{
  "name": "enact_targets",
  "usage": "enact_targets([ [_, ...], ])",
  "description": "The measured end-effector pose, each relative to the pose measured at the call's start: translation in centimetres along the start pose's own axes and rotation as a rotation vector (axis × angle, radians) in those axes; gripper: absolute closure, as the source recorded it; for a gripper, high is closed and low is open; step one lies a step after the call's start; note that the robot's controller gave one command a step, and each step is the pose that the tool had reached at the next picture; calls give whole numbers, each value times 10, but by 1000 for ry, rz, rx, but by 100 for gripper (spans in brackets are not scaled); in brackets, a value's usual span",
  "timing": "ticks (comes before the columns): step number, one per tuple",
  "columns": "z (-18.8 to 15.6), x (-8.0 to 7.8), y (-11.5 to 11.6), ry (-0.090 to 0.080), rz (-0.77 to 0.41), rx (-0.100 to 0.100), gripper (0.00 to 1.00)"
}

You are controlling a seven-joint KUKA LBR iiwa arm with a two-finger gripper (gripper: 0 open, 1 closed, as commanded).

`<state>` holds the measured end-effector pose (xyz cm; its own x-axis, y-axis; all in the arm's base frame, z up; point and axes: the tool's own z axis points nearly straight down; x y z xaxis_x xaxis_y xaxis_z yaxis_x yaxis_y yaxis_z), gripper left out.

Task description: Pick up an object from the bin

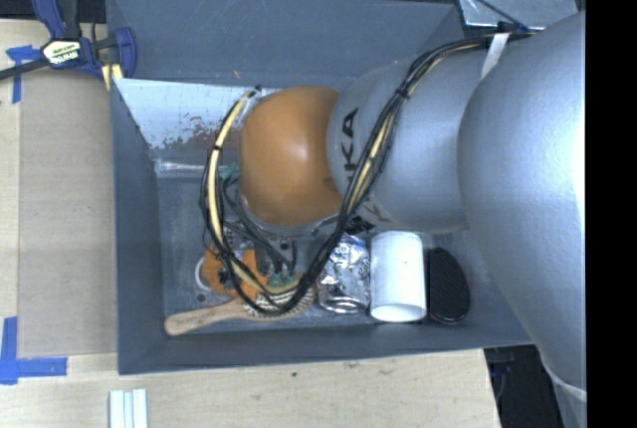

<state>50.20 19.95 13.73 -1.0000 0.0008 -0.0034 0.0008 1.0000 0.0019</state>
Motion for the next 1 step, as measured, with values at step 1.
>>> enact_targets([
  [1,65,17,-37,-10,-514,-5,100],
])
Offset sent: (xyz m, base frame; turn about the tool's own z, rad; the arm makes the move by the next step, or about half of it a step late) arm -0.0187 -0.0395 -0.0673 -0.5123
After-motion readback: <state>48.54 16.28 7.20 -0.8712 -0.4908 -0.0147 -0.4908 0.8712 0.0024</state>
